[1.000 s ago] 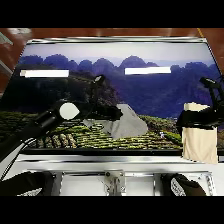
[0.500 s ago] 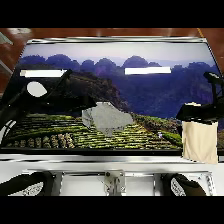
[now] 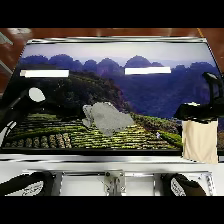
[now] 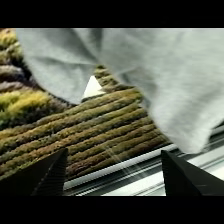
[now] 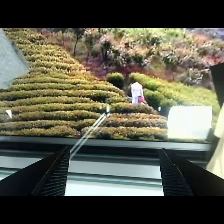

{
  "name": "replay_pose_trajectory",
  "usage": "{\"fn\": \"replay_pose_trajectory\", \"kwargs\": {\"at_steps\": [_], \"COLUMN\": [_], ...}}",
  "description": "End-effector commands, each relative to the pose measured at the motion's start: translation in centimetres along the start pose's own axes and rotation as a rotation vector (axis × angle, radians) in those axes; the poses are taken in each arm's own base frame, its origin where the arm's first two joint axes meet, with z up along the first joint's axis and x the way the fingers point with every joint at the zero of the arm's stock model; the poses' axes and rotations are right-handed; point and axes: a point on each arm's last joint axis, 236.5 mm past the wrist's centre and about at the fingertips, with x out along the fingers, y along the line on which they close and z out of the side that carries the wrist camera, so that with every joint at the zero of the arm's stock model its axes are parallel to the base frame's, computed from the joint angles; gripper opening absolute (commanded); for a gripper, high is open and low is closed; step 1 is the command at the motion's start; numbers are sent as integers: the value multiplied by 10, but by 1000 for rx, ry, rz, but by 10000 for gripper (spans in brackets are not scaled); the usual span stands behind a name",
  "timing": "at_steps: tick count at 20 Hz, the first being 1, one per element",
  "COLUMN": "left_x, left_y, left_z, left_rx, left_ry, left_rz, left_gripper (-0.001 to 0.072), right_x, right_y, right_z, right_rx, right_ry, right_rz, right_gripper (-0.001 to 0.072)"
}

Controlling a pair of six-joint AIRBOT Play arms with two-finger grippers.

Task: Fold the shirts.

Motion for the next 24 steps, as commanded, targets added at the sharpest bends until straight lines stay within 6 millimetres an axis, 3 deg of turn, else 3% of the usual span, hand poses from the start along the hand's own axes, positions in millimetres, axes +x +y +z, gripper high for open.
{"fn": "replay_pose_trajectory", "kwargs": {"at_steps": [1, 7, 12, 15, 18, 19, 21, 24], "left_x": [30, 71, 85, 88, 96, 99, 99, 93], "left_y": [20, 29, 40, 45, 48, 49, 49, 45], "left_z": [-5, 6, 10, 18, 18, 16, 16, 15], "left_rx": [-106, -220, -242, -269, -329, -338, -299, -251], "left_ry": [1, 19, 13, -20, -12, -3, -4, 4], "left_rz": [6, -33, -16, -8, -11, -12, -12, -19], "left_gripper": [707, 707, 698, 412, 337, 203, 41, 40], "right_x": [27, 49, 94, 113, 125, 130, 141, 168], "right_y": [17, 80, 108, 121, 121, 121, 120, 123], "right_z": [-4, 36, 25, 14, 12, 11, 7, 2], "right_rx": [35, 148, 109, 71, 76, 84, 104, 94], "right_ry": [3, -117, 25, 91, 117, 132, 170, 201], "right_rz": [101, 440, 476, 478, 474, 473, 470, 442], "right_gripper": [679, 679, 679, 679, 679, 679, 679, 679]}}
